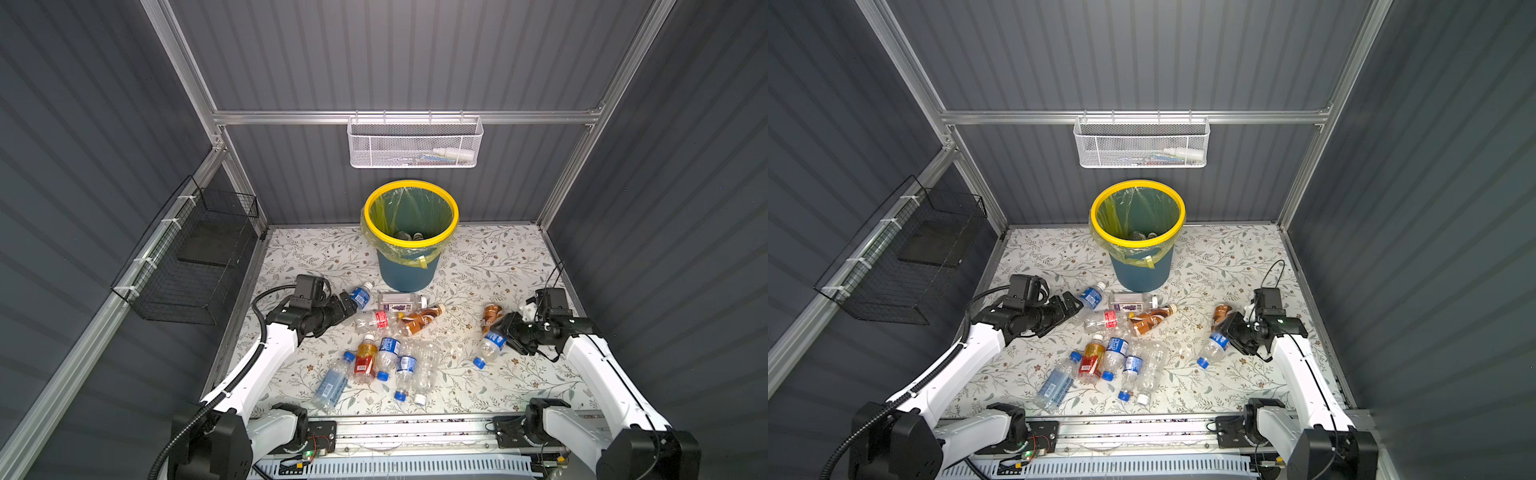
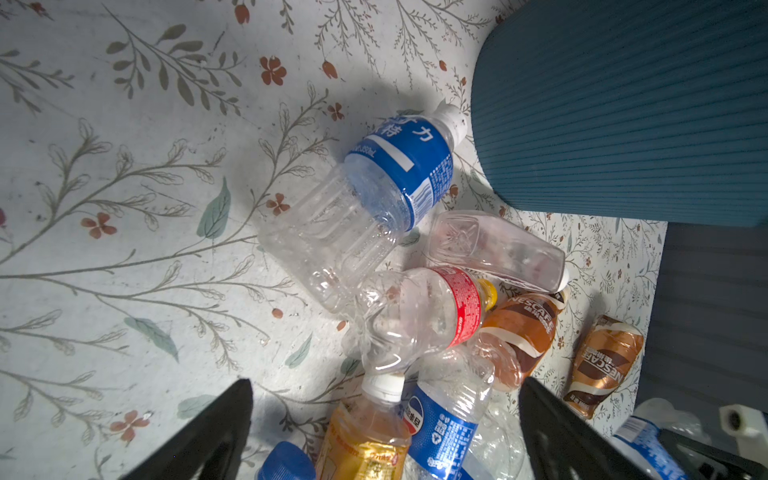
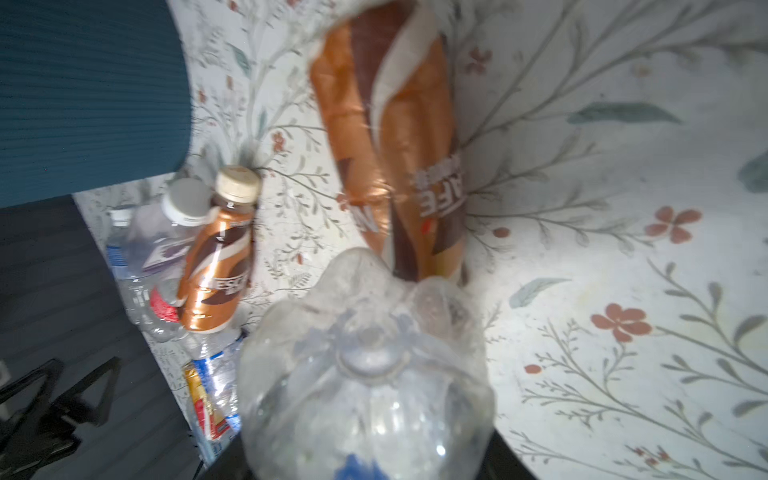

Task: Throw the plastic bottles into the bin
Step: 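Lift the water bottle over the bin and release it with the right gripper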

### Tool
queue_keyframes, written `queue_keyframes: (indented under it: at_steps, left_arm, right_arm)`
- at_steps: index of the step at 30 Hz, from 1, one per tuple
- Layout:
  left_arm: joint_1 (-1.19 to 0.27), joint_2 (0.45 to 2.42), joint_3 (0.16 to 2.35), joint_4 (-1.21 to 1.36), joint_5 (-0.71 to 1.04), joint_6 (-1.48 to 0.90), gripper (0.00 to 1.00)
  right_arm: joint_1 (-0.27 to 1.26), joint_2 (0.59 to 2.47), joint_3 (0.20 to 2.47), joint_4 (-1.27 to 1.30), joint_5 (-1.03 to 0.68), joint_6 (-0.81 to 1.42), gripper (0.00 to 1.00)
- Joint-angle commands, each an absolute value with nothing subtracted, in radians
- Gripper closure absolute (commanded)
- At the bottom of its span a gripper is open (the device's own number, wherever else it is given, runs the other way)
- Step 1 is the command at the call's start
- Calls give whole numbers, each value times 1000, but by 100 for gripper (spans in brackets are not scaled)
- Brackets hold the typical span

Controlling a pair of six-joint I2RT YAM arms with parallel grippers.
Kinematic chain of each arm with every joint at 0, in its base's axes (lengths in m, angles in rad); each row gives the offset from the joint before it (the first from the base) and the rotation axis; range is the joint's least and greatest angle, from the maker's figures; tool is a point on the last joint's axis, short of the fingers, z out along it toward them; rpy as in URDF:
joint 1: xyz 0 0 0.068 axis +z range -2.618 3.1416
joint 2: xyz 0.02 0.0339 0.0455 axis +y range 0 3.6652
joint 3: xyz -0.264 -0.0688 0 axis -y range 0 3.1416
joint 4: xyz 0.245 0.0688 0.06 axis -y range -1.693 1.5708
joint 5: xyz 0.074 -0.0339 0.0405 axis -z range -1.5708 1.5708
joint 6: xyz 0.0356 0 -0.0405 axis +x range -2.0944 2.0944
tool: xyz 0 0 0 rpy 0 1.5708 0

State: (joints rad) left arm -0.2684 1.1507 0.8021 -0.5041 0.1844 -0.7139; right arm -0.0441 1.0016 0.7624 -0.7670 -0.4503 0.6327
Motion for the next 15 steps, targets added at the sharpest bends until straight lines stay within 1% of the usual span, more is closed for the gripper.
queue_keyframes:
  at_steps: [1, 3, 5, 8, 9, 10, 12, 13, 15]
  left_arm:
    - [-262, 1157, 840, -531, 187, -696, 0]
    - [-262, 1157, 853, -531, 190, -699, 0]
    - [-262, 1158, 863, -526, 196, -708, 0]
    - [-262, 1156, 883, -524, 211, -724, 0]
    - [-262, 1151, 891, -526, 213, -727, 0]
    - [-262, 1148, 898, -532, 212, -728, 0]
    - [-261, 1141, 915, -544, 204, -725, 0]
    - [-261, 1136, 922, -553, 200, -721, 0]
    - [-258, 1125, 923, -563, 189, -714, 0]
  right_arm:
    - [-9, 1000, 978, -756, -523, 705, 48]
    - [45, 1071, 1170, -710, -523, 752, 47]
    - [118, 1206, 1387, -652, -502, 790, 44]
    - [194, 1474, 1797, -625, -490, 826, 40]
    - [207, 1567, 1931, -645, -482, 831, 34]
    - [214, 1664, 2059, -696, -471, 831, 25]
    - [215, 1800, 2276, -813, -494, 823, 15]
    - [222, 1835, 2354, -864, -492, 802, 10]
    - [233, 1807, 2375, -901, -442, 761, 5]
